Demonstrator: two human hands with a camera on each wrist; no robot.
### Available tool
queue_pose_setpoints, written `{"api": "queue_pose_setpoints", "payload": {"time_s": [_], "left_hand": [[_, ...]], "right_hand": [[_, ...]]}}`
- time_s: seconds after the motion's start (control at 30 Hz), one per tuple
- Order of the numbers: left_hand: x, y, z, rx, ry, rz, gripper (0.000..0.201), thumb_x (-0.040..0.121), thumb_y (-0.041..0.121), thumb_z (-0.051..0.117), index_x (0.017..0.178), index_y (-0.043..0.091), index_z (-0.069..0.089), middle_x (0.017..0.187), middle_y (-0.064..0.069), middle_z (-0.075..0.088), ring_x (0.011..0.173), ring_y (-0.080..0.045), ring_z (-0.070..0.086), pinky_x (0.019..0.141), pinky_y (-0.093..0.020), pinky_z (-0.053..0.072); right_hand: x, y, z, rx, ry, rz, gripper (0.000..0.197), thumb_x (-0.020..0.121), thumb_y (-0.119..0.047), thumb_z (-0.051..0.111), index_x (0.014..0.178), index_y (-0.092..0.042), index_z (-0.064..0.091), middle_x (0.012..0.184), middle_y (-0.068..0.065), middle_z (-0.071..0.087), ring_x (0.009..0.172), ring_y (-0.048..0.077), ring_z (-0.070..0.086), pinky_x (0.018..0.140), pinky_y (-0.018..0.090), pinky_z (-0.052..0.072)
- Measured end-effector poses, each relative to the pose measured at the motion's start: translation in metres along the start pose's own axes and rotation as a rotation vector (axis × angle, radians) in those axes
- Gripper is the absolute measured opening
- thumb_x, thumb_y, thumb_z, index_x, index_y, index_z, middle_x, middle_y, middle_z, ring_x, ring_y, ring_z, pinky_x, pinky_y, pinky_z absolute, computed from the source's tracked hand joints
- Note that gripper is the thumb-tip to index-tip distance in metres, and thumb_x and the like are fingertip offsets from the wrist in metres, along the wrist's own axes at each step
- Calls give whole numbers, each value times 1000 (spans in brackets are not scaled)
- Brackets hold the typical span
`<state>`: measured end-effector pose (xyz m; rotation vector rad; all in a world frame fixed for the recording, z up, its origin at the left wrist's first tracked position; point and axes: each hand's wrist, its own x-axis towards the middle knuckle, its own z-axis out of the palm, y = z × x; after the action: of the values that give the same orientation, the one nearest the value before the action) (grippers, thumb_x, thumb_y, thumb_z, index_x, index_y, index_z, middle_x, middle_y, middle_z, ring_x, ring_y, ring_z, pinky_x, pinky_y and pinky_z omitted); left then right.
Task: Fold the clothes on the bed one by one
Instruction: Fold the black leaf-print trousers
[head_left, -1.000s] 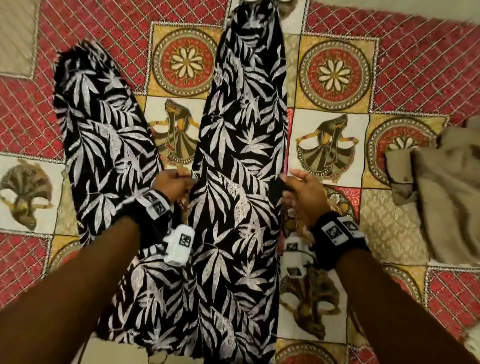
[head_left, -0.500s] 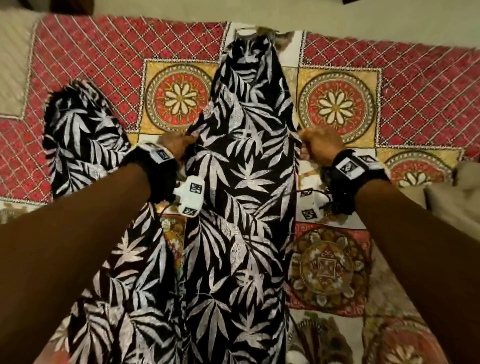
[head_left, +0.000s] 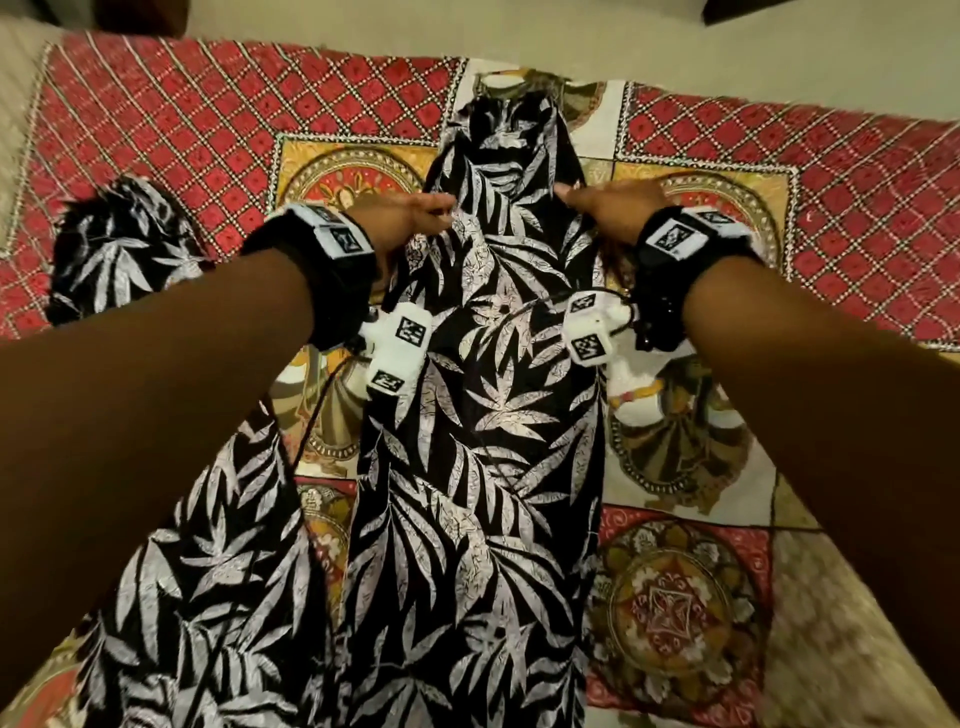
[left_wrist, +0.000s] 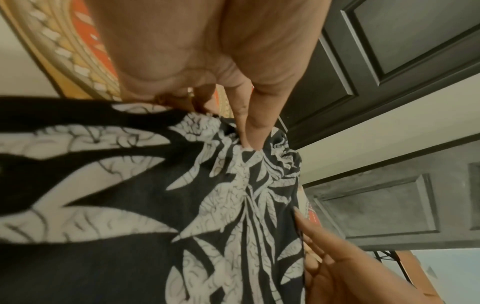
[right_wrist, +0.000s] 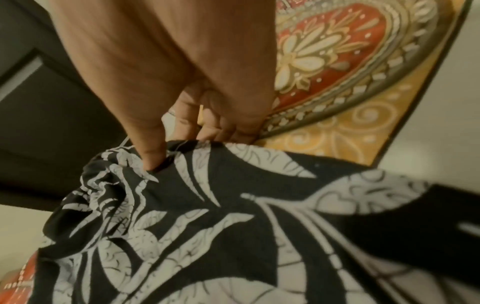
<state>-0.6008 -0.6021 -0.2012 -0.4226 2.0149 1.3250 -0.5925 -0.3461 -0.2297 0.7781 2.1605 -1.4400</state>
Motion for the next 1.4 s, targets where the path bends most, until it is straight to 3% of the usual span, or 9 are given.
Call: {"api": "queue_pose_setpoints", "payload": {"time_s": [0.1, 0.2, 0.3, 0.47, 0.57, 0.7, 1.0, 1.27, 1.4], "left_hand": [[10, -1, 10, -81, 57, 16, 42, 79, 14, 78, 120, 23, 71, 137, -3, 61, 136, -26, 46, 114, -42, 31], [22, -9, 8, -244, 223, -9, 48, 60, 21, 88, 106, 23, 76, 121, -2, 70, 127, -27, 54, 105, -40, 44], [16, -9, 11, -121, 172, 41, 54, 75, 25, 82, 126, 25, 66, 138, 3, 59, 129, -19, 51, 104, -28, 42], [13, 3, 8, 585, 285, 239, 69, 86, 26, 76, 148, 19, 45, 149, -4, 45, 131, -26, 47, 103, -31, 44], [0, 12, 6, 1135, 220, 520, 66, 92, 22, 64, 152, 22, 37, 163, -5, 22, 146, -38, 27, 116, -51, 23], [-5, 1, 9, 1145, -127, 797, 66, 89, 11, 71, 148, 5, 42, 154, -18, 39, 140, -38, 40, 111, -48, 34], [4, -38, -9, 1347, 138, 337, 140, 61, 81, 70, 156, 25, -17, 166, 0, -14, 153, -29, -4, 118, -65, 5], [-99, -103, 66, 1110, -133, 529, 87, 94, 11, 61, 159, 21, 3, 166, 1, -7, 152, -15, -6, 125, -40, 6], [-97, -146, 43, 1255, -137, 425, 80, 101, 52, 33, 155, 23, -19, 160, 4, -27, 147, -13, -23, 125, -44, -1]], "right_hand": [[9, -2, 2, 57, -99, 99, 89, 56, -70, 85, 119, -9, 70, 104, -1, 75, 92, 20, 73, 90, 38, 59], [20, 18, -3, 241, -138, 133, 30, 100, -41, 59, 93, -12, 61, 51, -5, 67, 41, 7, 63, 47, 23, 52], [27, 35, -12, 288, -13, 119, 20, 96, -42, 65, 91, -25, 54, 46, -18, 62, 42, -2, 61, 48, 19, 54], [27, 28, -6, 13, 182, -11, 49, 62, -70, 68, 76, -26, 52, 84, 1, 62, 76, 22, 61, 76, 34, 53], [-13, 2, 7, -461, 466, -331, 55, 82, -49, 77, 121, -16, 58, 131, 10, 54, 119, 25, 52, 102, 37, 46], [-42, -4, 25, -936, -19, -724, 80, 88, -26, 76, 154, -14, 34, 155, 14, 41, 142, 32, 40, 119, 44, 32], [-36, 23, 16, -1019, -10, -329, 159, 52, -90, 66, 156, -9, -23, 164, 15, -25, 152, 38, -16, 124, 55, -5], [-175, 101, 78, -835, -153, -667, 91, 95, -34, 65, 159, -1, 9, 167, 17, 6, 155, 31, 3, 123, 34, -2], [-176, 141, 82, -854, -196, -534, 99, 95, -54, 57, 160, -10, -3, 168, 9, -7, 153, 20, -13, 125, 36, -4]]}}
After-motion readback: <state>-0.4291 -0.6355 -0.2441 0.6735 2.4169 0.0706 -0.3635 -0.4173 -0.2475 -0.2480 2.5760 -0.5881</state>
